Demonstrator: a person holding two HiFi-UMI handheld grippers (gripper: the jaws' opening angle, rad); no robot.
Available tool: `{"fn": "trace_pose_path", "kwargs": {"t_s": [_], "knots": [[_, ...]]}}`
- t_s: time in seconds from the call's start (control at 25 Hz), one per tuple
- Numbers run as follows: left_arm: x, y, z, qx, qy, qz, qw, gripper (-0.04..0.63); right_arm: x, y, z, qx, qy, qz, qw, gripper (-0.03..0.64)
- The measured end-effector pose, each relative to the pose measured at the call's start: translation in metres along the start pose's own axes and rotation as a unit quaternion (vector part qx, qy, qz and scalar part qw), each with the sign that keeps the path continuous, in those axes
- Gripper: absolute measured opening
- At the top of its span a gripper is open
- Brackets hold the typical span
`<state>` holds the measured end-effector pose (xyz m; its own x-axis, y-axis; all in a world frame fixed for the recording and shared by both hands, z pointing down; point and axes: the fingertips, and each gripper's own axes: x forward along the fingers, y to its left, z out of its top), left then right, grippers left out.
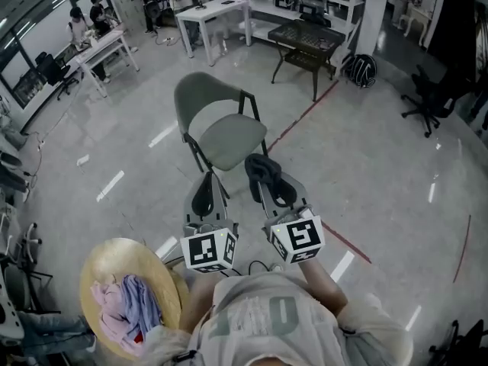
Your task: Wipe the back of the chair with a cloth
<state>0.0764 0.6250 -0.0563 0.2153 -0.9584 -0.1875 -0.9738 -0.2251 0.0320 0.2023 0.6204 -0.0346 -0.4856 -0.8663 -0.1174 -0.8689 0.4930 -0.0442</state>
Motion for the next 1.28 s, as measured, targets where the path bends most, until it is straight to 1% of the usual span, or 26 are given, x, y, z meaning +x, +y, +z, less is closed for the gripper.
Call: {"fn": "trace_pose_path", "kwargs": {"t_s": [0.16, 0.36, 0.52, 0.68, 0.8, 0.88, 1.08, 1.2, 1.28], "knots": [[0.007, 0.000, -0.011, -0.002, 0.007, 0.009, 0.9999, 0.015, 0.004, -0.009, -0.005, 0.015, -0.006, 0.010, 1.000, 0.060], [0.015, 0.001, -0.024, -0.002, 0.011, 0.029, 0.9995, 0.015, 0.010, -0.024, -0.011, 0.006, -0.003, 0.027, 1.000, 0.060], [0.017, 0.010, -0.038, -0.002, 0.022, 0.058, 0.9980, 0.015, 0.017, -0.047, -0.026, 0.018, 0.012, 0.028, 0.999, 0.060], [0.010, 0.030, -0.048, -0.004, 0.035, 0.098, 0.9946, 0.015, 0.024, -0.061, -0.043, 0.037, 0.032, 0.030, 0.998, 0.060], [0.016, 0.046, -0.061, -0.013, 0.039, 0.121, 0.9918, 0.015, 0.033, -0.070, -0.052, 0.029, 0.038, 0.034, 0.998, 0.060], [0.027, 0.051, -0.074, -0.015, 0.042, 0.128, 0.9908, 0.015, 0.041, -0.079, -0.060, 0.017, 0.039, 0.037, 0.998, 0.060], [0.069, 0.063, -0.116, -0.021, 0.038, 0.127, 0.9909, 0.015, 0.079, -0.104, -0.096, 0.002, 0.046, 0.039, 0.998, 0.060], [0.104, 0.075, -0.138, -0.031, 0.044, 0.127, 0.9904, 0.015, 0.115, -0.119, -0.120, -0.004, 0.069, 0.036, 0.997, 0.060], [0.131, 0.084, -0.146, -0.030, 0.051, 0.125, 0.9904, 0.015, 0.143, -0.125, -0.130, -0.007, 0.085, 0.046, 0.995, 0.060]]}}
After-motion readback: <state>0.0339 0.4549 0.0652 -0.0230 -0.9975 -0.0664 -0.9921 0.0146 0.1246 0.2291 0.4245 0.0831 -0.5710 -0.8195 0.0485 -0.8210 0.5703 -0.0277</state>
